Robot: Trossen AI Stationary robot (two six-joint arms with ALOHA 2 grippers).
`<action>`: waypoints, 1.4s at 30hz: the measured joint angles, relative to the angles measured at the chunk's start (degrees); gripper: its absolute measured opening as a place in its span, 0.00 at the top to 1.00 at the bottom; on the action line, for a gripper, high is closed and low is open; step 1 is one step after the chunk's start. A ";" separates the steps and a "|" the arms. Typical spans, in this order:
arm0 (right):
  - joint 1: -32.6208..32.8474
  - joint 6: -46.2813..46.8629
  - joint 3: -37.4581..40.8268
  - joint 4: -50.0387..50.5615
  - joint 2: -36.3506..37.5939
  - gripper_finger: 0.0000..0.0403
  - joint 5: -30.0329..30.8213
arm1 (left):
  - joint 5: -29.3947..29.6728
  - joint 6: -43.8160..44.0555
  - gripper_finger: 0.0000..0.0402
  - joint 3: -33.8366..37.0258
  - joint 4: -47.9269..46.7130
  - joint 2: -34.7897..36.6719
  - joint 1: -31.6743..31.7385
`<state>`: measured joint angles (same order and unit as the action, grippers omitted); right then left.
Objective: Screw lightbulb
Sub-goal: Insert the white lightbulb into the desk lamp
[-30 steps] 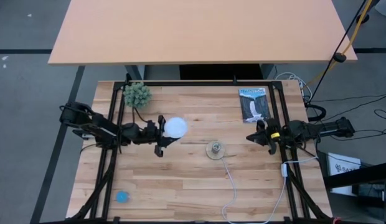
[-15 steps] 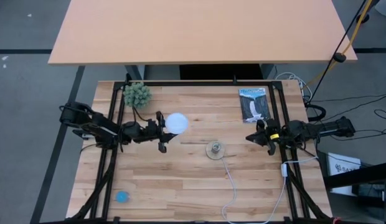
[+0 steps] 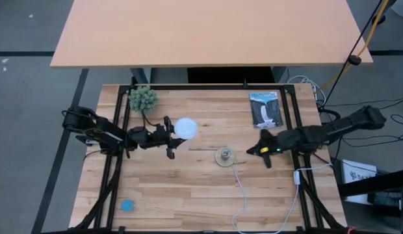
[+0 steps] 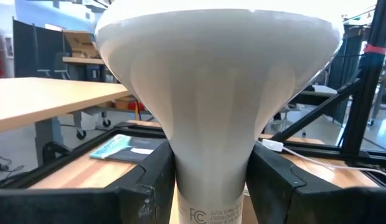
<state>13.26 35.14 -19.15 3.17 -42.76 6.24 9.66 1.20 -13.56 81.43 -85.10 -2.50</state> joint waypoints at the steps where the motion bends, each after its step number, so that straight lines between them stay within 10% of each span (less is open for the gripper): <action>1: -0.02 -0.29 -2.47 2.20 -3.99 1.00 0.00 | 0.02 0.02 0.61 0.00 0.00 0.00 0.02; 7: -0.02 -0.59 -12.85 12.10 -26.30 1.00 0.00 | 0.04 0.18 0.61 0.00 0.01 0.00 -0.02; 19: -2.92 -14.44 -19.90 -18.06 -53.53 1.00 7.16 | -0.12 0.39 0.61 -0.02 0.04 0.00 -0.09; 35: -1.90 -11.90 -25.39 7.89 -42.22 1.00 7.48 | 0.41 1.40 0.61 -4.26 -5.81 -0.02 -4.62; 42: 3.76 -4.55 -21.23 4.14 -41.36 1.00 18.03 | 3.21 0.77 0.61 -12.68 -19.44 -1.02 -8.53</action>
<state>17.01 30.59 -40.38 7.31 -84.12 24.27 12.86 1.97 -26.25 61.98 -86.12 -11.04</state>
